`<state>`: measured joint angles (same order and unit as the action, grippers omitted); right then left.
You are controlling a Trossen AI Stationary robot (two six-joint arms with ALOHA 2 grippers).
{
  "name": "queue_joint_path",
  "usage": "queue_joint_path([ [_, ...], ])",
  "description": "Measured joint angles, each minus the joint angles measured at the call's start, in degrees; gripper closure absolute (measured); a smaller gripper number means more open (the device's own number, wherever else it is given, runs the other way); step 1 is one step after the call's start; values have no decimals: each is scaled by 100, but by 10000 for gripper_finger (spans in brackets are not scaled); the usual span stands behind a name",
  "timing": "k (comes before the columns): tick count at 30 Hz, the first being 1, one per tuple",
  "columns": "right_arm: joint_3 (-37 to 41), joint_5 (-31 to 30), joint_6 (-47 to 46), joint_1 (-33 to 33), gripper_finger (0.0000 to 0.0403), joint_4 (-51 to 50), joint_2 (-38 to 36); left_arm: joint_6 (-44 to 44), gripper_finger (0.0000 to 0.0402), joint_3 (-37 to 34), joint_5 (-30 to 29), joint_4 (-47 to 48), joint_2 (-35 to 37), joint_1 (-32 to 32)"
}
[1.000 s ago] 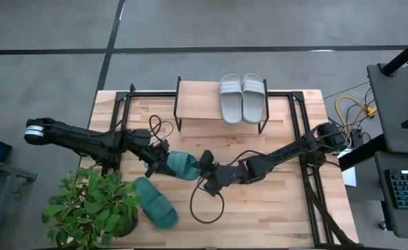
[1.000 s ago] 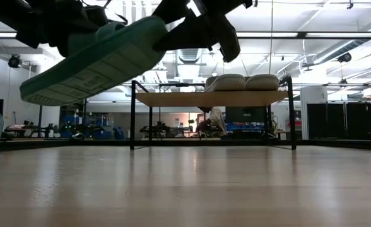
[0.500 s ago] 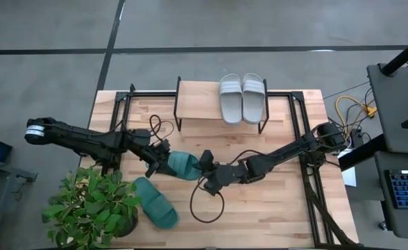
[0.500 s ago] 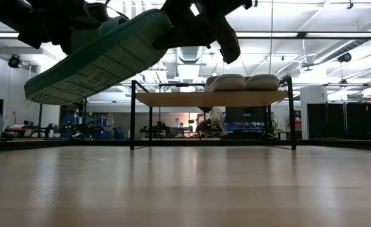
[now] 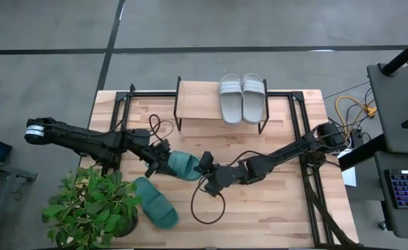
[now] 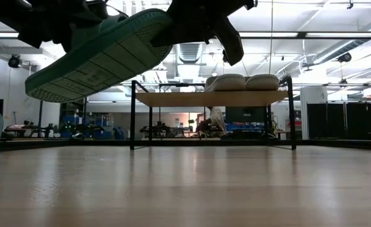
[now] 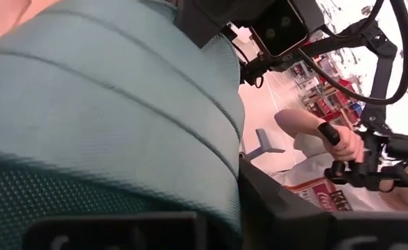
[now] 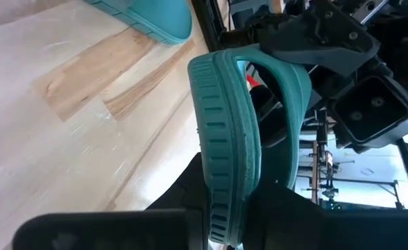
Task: Pick and place slides into the shelf
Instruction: Put the top green slipper on the shelf
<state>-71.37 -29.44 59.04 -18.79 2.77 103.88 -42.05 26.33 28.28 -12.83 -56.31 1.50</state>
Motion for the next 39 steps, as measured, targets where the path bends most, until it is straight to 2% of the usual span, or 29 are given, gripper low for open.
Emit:
queue_joint_path([
  [6, 4, -26, -14, 0, 371, 29, 0, 371, 339, 0, -60, -60, 0, -2],
  [12, 4, -97, -54, -37, 371, -40, -3, 1181, 268, 0, -11, -60, 0, -2],
  [16, 4, -435, -73, -137, 371, -191, -11, 1308, 222, 0, -3, -57, 0, -15],
  [19, 4, -607, -104, -211, 371, -305, -11, 1305, 201, -3, 4, -13, 10, -19],
  [26, 6, -717, -510, -389, 371, -724, -20, 1255, 194, -17, 27, 47, 61, -37],
  [34, -10, -1496, -1016, -732, 371, -1329, -37, 1249, 194, -22, -6, 339, 321, -144],
  [39, -9, -1855, -1549, -848, 371, -1588, -65, 1624, 194, -21, -580, 336, 624, -230],
])
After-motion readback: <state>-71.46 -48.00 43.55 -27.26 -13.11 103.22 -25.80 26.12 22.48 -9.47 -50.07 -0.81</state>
